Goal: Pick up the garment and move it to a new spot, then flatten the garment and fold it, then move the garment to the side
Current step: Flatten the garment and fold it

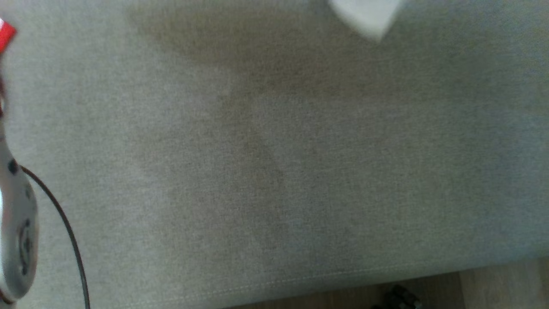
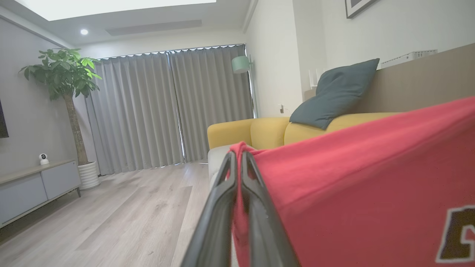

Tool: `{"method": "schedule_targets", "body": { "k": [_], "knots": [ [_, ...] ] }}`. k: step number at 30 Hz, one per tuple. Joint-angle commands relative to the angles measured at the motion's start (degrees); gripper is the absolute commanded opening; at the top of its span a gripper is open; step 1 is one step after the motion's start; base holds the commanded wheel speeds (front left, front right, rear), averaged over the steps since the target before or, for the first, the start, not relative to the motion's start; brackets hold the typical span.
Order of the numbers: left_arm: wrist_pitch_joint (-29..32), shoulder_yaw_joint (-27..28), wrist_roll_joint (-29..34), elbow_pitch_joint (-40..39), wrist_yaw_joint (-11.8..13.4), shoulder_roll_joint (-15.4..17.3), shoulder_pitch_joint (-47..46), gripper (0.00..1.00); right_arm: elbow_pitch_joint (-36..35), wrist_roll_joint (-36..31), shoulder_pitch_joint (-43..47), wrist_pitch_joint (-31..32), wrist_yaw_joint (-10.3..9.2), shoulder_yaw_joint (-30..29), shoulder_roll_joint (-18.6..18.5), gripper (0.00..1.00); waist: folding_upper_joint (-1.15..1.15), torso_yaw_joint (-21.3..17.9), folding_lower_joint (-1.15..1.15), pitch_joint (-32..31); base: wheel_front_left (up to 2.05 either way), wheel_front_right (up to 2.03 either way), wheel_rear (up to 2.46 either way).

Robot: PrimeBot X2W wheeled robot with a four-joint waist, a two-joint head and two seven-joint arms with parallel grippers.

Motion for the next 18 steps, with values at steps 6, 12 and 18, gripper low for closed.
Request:
{"method": "schedule_targets", "body": {
  "k": [6, 12, 18],
  "knots": [
    [-3.4, 2.0, -0.9, 6.2, 0.9, 2.5, -3.1, 0.0, 1.0, -0.7, -1.9, -1.5, 0.36, -4.6, 1.4, 0.0, 0.0, -0.3, -0.01, 2.8, 0.0, 0.0, 0.0],
    [-6.9, 3.0, -3.6, 12.3, 0.8, 1.5, 8.5, 0.0, -5.6, 4.5, 15.1, -1.6, 0.36, -3.6, 2.1, 0.0, 0.0, -1.4, -0.01, 1.6, 0.0, 0.0, 0.0],
    [-9.6, 4.6, -7.5, 17.3, 0.9, -2.3, 24.0, 0.0, -10.4, 9.8, 38.3, -1.7, 0.36, -1.5, 2.7, 0.0, 0.0, -2.0, -0.01, -1.6, 0.0, 0.0, 0.0]
  ]
}}
